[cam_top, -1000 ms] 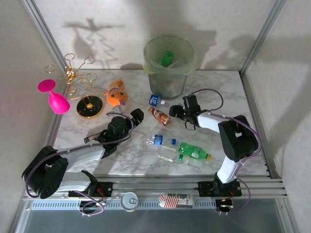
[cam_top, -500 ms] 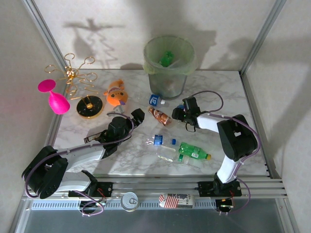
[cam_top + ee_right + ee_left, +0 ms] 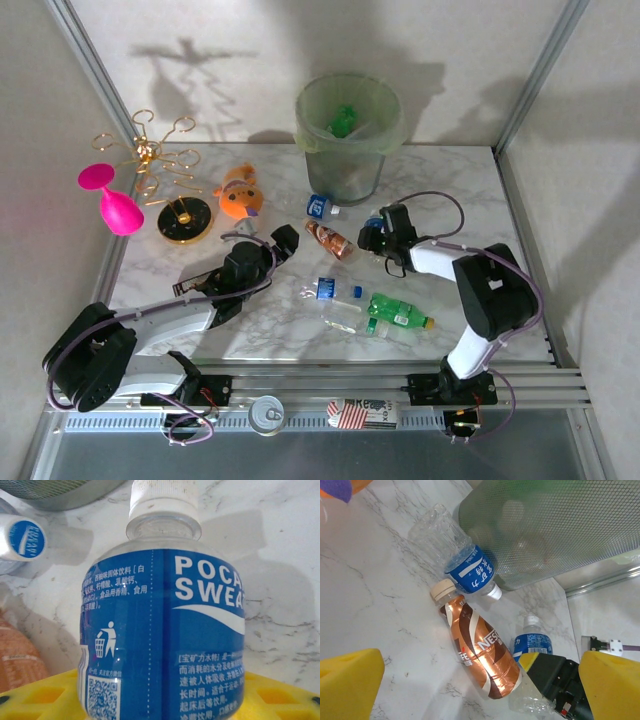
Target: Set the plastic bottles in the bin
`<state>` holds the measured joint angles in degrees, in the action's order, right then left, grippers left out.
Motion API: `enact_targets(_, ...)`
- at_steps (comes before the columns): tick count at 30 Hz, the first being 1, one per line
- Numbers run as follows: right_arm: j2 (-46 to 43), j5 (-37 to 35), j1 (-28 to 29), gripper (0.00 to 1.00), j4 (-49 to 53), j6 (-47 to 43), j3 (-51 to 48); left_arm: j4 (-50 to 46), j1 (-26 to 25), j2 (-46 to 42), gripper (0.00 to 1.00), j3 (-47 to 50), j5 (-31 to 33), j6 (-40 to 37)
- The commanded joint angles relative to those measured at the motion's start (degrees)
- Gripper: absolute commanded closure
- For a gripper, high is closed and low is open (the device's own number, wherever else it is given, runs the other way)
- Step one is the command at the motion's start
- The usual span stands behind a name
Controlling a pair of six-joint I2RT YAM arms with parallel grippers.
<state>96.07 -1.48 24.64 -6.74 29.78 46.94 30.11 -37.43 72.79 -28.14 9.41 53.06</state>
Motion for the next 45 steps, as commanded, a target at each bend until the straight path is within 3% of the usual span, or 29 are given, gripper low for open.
enact_targets(1, -5.18, 0.07, 0.32, 0.42, -2.46, -1.36, -2.49, -1.13, -0.63, -0.4, 0.0, -2.39, 1.08, 1.94)
enact_targets(16, -26.53, 4.01, 0.34, 0.47, -3.84, -2.35, -12.43, -2.33, -3.09, 3.4, 0.0, -6.14, 0.18, 6.27)
enact_targets(27, -39.41, 7.62, 0.4, 0.47, 1.1, -2.53, -9.07, 0.22, -3.0, 8.68, 0.0, -9.81, -1.67, 4.63)
enact_targets(34, -34.74, 7.38, 0.32, 0.47, 2.35, -7.43, 3.63, -3.61, -2.47, 9.79, 0.0, -13.75, -2.82, -1.94)
enact_targets(45, -12.85, 7.52, -0.51, 0.48, 2.3, -11.6, 30.16, -3.97, -2.08, 2.17, 0.0, -3.87, -0.6, -1.74)
